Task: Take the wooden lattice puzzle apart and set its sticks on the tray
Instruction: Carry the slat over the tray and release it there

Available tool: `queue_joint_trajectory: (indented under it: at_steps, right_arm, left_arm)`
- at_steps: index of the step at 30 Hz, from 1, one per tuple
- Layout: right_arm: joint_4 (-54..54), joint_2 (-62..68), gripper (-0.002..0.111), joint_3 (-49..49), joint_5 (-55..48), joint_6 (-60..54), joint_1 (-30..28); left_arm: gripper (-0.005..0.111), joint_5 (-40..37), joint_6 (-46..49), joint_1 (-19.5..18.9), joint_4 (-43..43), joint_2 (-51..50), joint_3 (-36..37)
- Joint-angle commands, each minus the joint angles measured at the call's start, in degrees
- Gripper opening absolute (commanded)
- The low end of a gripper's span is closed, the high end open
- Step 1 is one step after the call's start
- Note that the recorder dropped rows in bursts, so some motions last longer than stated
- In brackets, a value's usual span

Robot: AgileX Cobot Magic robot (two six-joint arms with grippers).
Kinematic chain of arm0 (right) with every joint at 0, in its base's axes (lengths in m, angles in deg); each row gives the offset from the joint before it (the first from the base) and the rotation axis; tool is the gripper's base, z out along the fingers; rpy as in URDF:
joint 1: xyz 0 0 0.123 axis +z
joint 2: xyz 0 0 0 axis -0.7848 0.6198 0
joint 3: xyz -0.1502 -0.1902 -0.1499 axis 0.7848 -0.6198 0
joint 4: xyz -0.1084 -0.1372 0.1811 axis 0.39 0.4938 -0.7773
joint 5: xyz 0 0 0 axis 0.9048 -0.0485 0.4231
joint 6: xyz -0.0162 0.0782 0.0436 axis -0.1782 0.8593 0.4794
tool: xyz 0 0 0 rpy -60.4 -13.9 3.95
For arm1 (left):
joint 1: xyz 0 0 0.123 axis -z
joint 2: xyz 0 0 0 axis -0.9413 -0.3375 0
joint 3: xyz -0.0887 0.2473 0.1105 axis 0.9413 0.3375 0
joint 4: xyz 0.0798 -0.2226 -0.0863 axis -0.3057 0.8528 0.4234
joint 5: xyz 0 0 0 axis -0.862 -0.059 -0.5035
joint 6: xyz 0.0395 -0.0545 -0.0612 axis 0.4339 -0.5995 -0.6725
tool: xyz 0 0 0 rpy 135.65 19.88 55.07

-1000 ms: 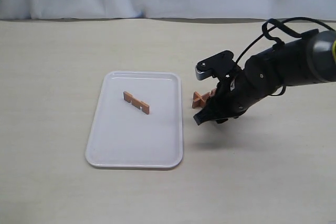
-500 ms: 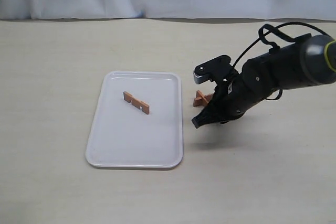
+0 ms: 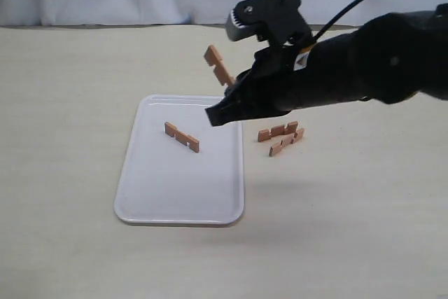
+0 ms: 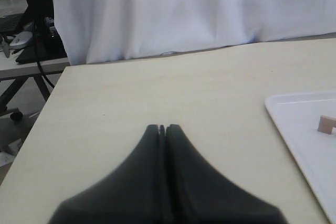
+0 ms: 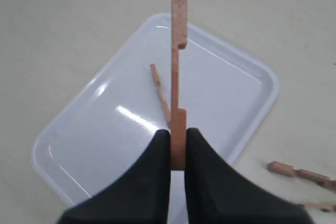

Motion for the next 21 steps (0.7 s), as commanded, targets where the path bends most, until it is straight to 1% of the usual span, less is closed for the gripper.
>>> queue_joint_trajectory:
  at_steps: [1, 9, 15, 21]
  right_arm:
    - [-0.25, 5.39, 0.005, 1.12, 3.35, -0.73, 2.90]
    - [1.49, 15.07, 0.005, 7.86, 2.09, -0.73, 2.10]
    - [3.02, 21.31, 0.005, 10.91, 3.28, -0.73, 1.81]
    - [2.70, 24.73, 0.005, 11.83, 4.47, 0.19, -0.57]
  left_arm:
    - [0.000, 0.71, 0.07, 0.12, 0.02, 0.09, 0.17]
    - [0.000, 0.71, 0.07, 0.12, 0.02, 0.09, 0.17]
    - [0.000, 0.71, 0.07, 0.12, 0.02, 0.09, 0.17]
    - [0.000, 0.71, 0.07, 0.12, 0.02, 0.09, 0.17]
